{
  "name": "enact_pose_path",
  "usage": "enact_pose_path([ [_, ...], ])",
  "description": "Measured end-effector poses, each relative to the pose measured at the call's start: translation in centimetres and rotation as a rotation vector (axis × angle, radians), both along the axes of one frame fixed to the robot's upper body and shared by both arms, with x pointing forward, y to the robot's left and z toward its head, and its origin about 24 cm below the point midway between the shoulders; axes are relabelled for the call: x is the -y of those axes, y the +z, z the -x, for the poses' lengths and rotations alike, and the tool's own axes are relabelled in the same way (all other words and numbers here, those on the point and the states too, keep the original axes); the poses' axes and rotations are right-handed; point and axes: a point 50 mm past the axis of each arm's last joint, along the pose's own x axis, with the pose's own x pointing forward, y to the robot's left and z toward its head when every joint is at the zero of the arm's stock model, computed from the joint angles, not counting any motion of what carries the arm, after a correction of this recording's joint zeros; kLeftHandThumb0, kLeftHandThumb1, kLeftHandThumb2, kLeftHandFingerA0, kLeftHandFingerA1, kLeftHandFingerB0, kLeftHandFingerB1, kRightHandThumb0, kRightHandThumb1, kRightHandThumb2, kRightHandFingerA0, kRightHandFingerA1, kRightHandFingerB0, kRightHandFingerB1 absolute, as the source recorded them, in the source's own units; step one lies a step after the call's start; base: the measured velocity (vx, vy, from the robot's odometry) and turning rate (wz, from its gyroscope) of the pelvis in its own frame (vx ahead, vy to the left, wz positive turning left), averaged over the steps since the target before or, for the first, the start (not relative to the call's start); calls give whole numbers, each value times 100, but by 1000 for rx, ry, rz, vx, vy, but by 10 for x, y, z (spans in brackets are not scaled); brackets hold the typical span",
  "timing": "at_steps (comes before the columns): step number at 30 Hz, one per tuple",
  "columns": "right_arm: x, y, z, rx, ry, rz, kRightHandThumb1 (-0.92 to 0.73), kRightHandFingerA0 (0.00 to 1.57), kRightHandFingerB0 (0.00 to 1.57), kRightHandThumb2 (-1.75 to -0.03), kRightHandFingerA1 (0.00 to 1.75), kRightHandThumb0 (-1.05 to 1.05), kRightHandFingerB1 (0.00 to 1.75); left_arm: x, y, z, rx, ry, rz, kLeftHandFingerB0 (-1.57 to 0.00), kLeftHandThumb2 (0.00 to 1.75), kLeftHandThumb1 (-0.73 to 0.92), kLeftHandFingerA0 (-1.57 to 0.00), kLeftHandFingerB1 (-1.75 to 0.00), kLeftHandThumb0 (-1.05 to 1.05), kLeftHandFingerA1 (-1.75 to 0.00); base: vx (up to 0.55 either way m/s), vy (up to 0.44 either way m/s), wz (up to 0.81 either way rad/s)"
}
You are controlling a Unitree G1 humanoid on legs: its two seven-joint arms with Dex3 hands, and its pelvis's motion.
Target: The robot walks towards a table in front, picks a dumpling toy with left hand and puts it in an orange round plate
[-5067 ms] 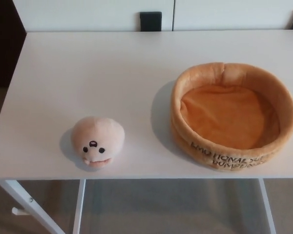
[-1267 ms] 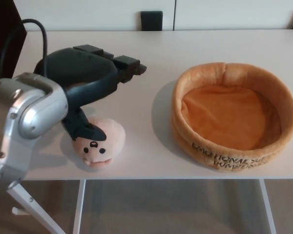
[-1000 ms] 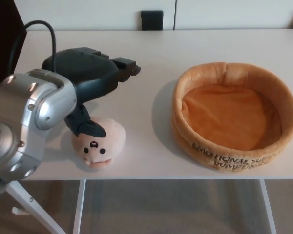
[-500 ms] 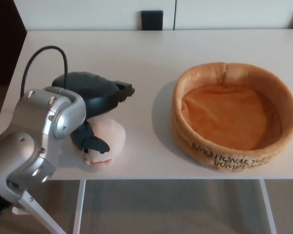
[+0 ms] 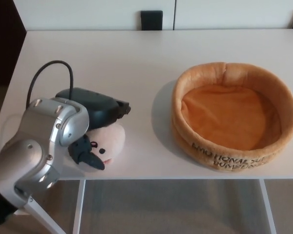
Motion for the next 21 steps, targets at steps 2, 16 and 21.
enact_pose_path([
  [2, 0, 0, 0, 0, 0, 1, -54, 89, 47, -56, 91, -20, 37, -2, -4, 0, -10, 11, -9, 0, 72, 33, 0, -8, -72, -6, 0, 0, 0],
  [16, 0, 1, -3, 3, 6, 5, -55, 85, 47, -56, 87, -20, 37, -12, -21, -2, 12, 53, -56, 0, 68, 40, 0, 0, -58, -1, 0, 0, 0],
  [21, 0, 1, -3, 3, 6, 7, -55, 87, 47, -56, 83, -19, 37, -13, -25, -2, 33, 54, -64, 0, 65, 33, -11, -18, -46, -41, 0, 0, 0],
])
